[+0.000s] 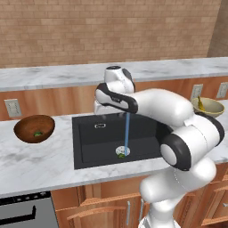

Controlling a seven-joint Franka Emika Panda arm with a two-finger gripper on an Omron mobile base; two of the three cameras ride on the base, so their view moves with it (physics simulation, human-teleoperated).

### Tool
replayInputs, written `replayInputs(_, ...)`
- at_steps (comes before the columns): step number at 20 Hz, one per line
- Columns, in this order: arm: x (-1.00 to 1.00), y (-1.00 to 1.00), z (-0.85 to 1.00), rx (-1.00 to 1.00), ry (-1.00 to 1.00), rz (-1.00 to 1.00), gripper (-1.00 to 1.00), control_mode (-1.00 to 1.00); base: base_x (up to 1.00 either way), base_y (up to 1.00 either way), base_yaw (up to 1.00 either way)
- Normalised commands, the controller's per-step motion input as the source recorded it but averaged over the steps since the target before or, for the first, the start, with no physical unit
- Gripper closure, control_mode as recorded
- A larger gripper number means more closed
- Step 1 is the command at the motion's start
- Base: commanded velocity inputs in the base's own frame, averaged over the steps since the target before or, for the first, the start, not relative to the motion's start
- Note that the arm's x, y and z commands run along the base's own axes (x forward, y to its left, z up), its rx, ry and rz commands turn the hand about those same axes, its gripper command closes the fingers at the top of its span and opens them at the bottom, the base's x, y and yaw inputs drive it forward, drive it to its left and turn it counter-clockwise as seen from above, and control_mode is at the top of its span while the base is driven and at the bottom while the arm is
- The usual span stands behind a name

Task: Pick the avocados from the sink and place them in one bowl. Place the banana in the other bowl. Then turn off the sink faucet.

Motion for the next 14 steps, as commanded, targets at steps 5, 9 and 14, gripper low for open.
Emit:
replayInputs(5, -0.01, -0.31, -0.49, -0.03, -0.02, 0.05, -1.0, -1.0, 0.0, 0.0, 0.0)
replayInputs(9, -0.02, -0.39, -0.67, 0.0, -0.09, 0.12, -1.0, -1.0, 0.0, 0.0, 0.0)
replayInputs(14, 0.0, -0.34, -0.65, 0.0, -0.02, 0.12, -1.0, -1.0, 0.0, 0.0, 0.0)
